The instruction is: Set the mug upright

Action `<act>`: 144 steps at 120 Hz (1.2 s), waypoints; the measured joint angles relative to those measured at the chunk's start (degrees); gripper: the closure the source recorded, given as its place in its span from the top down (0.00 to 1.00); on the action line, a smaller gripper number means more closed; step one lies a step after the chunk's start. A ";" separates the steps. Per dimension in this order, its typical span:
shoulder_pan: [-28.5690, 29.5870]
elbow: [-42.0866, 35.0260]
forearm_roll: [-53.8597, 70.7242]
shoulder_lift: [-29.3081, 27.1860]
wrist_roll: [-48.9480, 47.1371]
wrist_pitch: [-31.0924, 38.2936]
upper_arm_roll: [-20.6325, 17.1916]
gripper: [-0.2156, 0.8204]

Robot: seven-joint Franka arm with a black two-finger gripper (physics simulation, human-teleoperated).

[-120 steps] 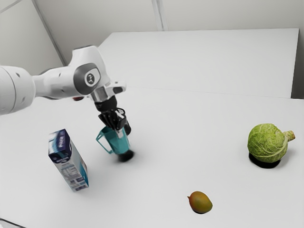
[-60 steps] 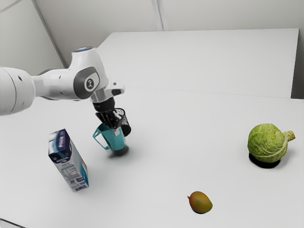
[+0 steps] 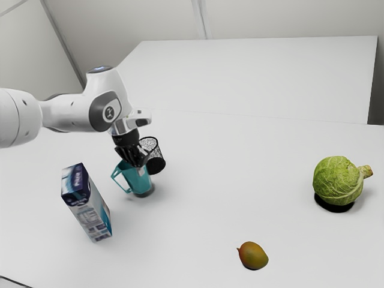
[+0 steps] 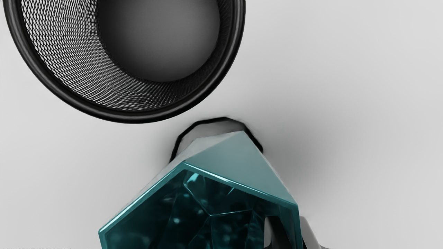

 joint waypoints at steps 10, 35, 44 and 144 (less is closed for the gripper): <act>0.02 -0.06 -0.02 0.20 0.00 0.15 0.03 0.03; 0.33 -0.94 -0.52 0.73 -0.01 1.16 -0.03 0.03; 0.30 -1.12 -0.60 0.85 -0.04 1.43 -0.01 0.04; 0.27 0.53 -1.30 -2.54 0.90 -0.14 0.31 0.76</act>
